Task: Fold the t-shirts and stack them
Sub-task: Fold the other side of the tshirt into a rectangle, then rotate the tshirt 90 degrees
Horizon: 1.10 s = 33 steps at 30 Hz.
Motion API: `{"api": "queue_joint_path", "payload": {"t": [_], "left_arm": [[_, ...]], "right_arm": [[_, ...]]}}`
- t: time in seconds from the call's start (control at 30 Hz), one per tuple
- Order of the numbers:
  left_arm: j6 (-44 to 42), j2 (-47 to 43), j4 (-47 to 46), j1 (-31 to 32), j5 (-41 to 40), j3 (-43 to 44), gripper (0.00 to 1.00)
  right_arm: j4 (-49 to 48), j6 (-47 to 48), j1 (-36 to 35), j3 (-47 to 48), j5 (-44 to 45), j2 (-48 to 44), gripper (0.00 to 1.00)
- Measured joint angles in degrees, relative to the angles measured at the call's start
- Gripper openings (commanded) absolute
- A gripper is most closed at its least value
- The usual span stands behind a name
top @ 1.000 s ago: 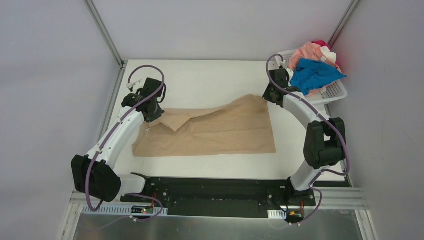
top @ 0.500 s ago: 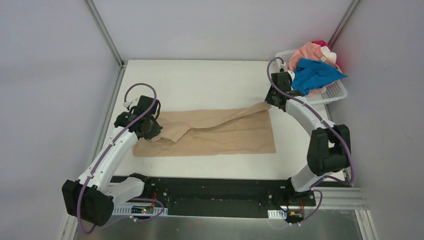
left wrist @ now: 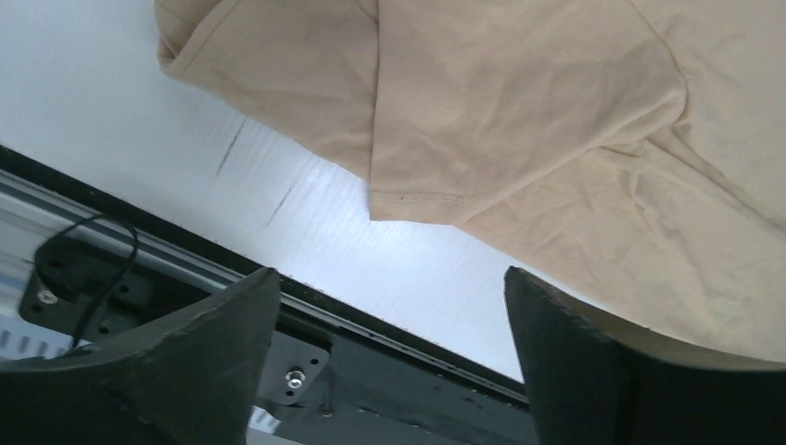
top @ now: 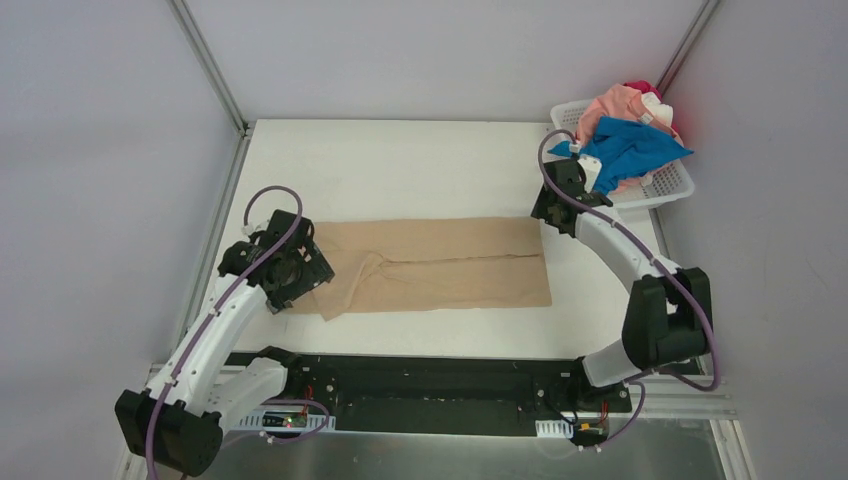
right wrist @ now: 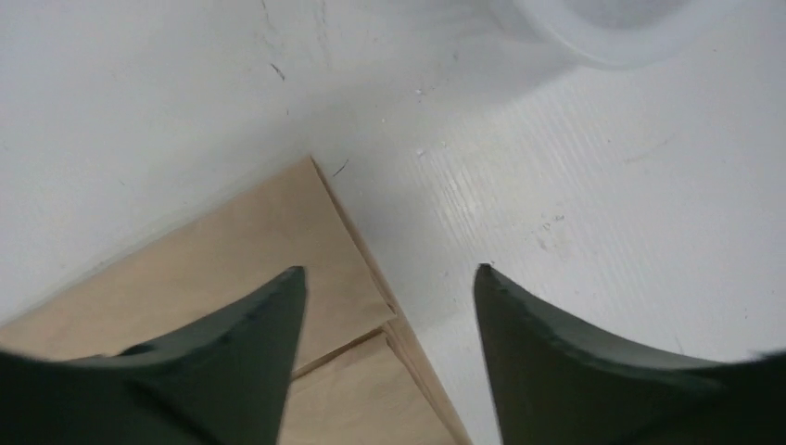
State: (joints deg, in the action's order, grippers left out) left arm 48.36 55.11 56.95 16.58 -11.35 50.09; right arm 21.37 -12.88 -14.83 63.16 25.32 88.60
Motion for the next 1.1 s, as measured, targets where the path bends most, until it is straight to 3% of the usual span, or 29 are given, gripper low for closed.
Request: {"api": "queue_joint_path", "payload": {"t": [0.07,0.2,0.37,0.6,0.87,1.1], "left_arm": [[0.28,-2.01,1.18,0.0,-0.11,0.94,0.99],[0.5,-3.45,0.79,0.0,-2.56,3.52,0.99],[-0.66,3.5,-4.72,-0.02,-2.64,5.66,0.99],[-2.69,20.22,-15.82,-3.43,0.61,7.04,0.99],[-5.6,38.86,-30.03,-12.35,9.73,6.82,0.99],[-6.43,55.65,-25.94,-13.35,11.5,26.93,0.99]], "right_arm": [[1.09,-1.18,-0.66,-1.25,2.34,-3.26,0.93],[0.68,-2.6,-2.99,-3.87,0.94,-11.3,0.94],[-5.14,-4.5,-8.98,-6.8,-15.52,-15.78,0.95],[-9.42,-7.8,-15.39,-6.43,-27.78,-6.71,0.96],[-9.99,-7.17,-14.49,-2.82,-22.01,7.74,0.97],[-9.4,-6.05,-13.18,-0.96,-18.34,12.74,0.92]]}}
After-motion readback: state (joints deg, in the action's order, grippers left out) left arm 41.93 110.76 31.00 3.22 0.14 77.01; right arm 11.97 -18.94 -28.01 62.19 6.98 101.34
